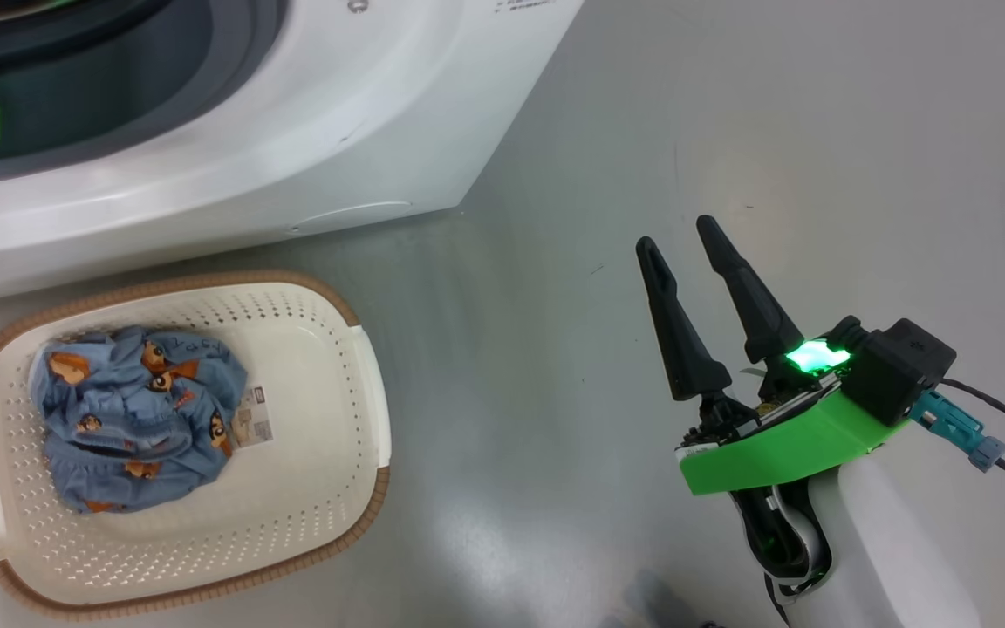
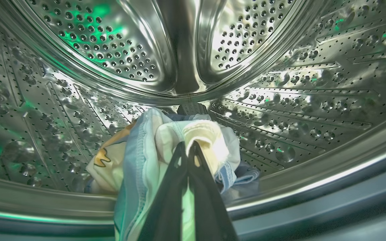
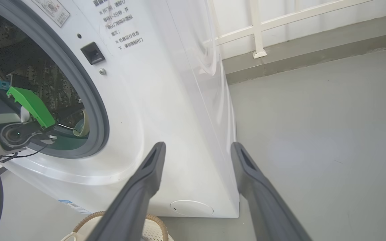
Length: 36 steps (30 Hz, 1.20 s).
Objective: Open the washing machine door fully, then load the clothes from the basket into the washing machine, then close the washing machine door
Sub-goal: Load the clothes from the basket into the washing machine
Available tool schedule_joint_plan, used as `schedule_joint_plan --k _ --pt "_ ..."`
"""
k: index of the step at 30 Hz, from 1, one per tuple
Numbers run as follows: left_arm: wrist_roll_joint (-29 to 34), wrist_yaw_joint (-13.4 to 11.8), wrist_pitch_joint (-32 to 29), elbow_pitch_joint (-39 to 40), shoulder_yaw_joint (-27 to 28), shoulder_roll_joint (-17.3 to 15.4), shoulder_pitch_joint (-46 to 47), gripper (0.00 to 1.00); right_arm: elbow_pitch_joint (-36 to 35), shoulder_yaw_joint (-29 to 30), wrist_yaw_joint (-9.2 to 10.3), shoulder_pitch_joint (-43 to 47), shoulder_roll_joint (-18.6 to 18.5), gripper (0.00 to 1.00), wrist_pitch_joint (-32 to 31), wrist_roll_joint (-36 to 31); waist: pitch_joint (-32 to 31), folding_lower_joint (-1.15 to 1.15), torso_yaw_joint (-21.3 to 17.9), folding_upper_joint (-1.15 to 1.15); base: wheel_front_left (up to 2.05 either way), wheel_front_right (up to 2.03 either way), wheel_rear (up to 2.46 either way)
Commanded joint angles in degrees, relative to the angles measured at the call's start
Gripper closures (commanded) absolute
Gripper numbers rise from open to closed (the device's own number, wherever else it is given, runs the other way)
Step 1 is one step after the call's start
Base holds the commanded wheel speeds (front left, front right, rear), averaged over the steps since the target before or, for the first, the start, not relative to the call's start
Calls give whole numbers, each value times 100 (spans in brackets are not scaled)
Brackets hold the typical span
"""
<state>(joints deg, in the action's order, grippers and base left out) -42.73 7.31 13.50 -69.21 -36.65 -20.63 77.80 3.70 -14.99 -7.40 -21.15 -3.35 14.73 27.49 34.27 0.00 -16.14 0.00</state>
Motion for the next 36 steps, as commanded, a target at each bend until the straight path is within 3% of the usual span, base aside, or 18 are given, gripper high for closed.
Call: schedule_joint_plan --k 1,2,3,4,28,36 --pt "-16 17 -15 33 -15 -187 151 78 -145 -143 -9 105 47 0 27 42 5 0 3 0 0 0 0" --pt "-29 17 -10 22 -34 -186 159 55 -148 -144 -9 100 47 0 27 42 9 0 3 0 0 0 0" --pt "-54 17 -2 15 -42 -181 165 9 -151 -141 -9 96 47 0 27 42 11 0 7 0 0 0 0" --pt "-72 17 2 7 -58 -173 172 0 -155 -133 -9 95 47 0 27 41 15 0 14 0 0 0 0" --pt "-794 18 139 636 -334 98 -314 0 -136 79 -9 57 47 0 27 -118 -50 0 403 0 0 0 0" --pt "-849 18 148 1085 -64 92 -599 0 -144 150 -9 46 47 0 27 -176 -59 0 525 0 0 0 0"
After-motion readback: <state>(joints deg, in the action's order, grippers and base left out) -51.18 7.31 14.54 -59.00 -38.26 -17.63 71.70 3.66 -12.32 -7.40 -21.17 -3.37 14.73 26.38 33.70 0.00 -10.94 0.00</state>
